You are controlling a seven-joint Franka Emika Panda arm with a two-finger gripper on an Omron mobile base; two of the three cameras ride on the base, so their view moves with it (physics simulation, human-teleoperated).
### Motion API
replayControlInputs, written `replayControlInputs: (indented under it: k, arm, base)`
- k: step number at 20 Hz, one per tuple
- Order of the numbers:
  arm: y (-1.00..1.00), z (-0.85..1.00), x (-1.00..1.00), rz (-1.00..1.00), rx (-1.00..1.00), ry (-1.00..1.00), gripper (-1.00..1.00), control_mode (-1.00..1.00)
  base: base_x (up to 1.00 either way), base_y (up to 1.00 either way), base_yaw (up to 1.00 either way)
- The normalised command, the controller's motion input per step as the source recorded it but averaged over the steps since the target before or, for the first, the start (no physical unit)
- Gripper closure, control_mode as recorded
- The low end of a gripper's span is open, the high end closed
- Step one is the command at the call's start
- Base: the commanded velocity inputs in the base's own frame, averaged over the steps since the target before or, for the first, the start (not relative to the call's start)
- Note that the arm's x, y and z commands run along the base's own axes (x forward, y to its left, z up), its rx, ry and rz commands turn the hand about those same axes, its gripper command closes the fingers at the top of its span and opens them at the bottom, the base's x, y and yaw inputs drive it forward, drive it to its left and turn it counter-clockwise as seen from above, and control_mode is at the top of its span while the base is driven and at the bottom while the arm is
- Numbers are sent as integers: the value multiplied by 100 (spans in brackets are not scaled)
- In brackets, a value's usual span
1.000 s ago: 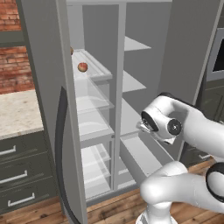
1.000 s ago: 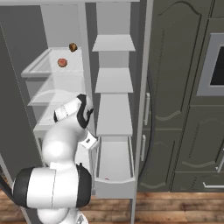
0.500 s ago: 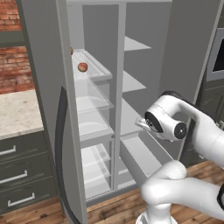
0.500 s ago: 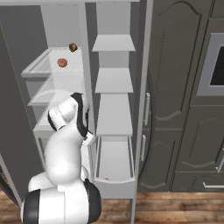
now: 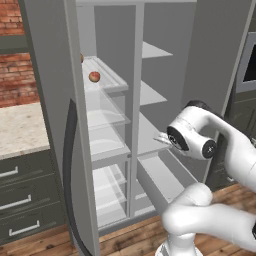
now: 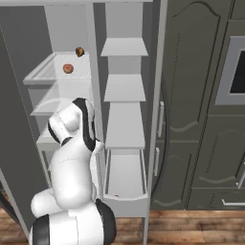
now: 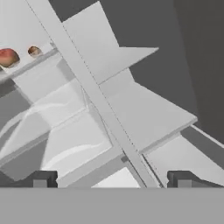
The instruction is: Take the peach and mango from the fridge shelf and place them in the freezer drawer to begin freezing them.
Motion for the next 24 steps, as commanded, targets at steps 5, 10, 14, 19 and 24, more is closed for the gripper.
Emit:
replayControlInputs:
  k: [5,10,14,19,24]
  arm:
    - [-21,31,-21,2,-58,0,-100,-100]
    - [-56,64,-2,4,-48,8,-100,-100]
    - [-61,33,0,7,-49,12,-100,-100]
    - [-14,0,-4,4,-63,17,-100,-100]
    - [-7,10,-16,3,-79,12,-100,-100]
  base:
    - [0,0,0]
    - [0,0,0]
    - [0,0,0]
    - [0,0,0]
    - [0,0,0]
